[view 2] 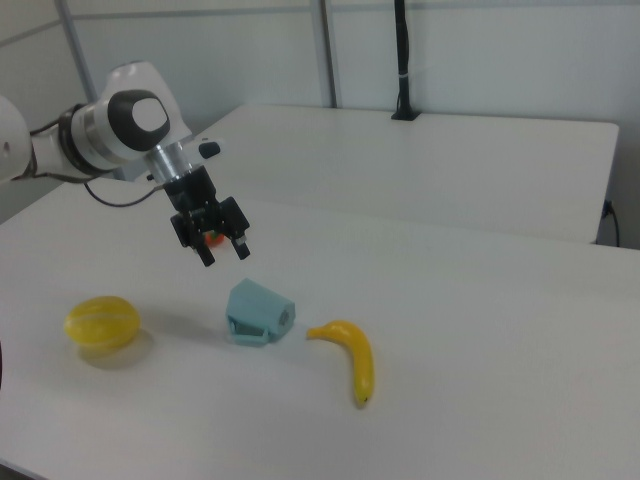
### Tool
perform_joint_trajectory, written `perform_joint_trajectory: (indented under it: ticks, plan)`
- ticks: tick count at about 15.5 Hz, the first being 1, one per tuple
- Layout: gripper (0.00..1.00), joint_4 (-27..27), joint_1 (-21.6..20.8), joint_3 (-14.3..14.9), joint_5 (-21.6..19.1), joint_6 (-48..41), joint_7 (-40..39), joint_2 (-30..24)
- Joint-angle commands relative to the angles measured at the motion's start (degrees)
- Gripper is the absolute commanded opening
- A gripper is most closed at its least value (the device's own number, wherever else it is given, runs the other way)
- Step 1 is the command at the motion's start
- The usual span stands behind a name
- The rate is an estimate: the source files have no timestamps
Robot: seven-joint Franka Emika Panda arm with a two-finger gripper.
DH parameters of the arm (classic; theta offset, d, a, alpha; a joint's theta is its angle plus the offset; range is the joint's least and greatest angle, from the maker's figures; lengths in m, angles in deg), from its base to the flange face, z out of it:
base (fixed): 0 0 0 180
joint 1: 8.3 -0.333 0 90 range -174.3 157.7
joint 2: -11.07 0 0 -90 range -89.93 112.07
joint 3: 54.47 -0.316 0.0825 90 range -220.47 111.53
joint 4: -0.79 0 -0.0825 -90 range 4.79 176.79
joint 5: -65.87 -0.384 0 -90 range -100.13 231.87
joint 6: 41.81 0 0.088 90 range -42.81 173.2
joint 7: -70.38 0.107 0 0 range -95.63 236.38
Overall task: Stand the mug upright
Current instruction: 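Move the open gripper down over the tipped light blue cup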
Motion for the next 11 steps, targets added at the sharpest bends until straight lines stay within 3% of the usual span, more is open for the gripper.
perform_joint_trajectory:
  ticks: [1, 7, 11]
  plan:
    - [1.00, 1.60, -0.88, -0.27, 6.05, 0.97, 1.45, 0.88]
    - [0.99, 1.95, -1.50, -1.15, 14.22, 1.32, 9.09, 5.89]
    - [0.94, 2.04, -1.41, -1.15, 14.67, 1.41, 9.10, 6.25]
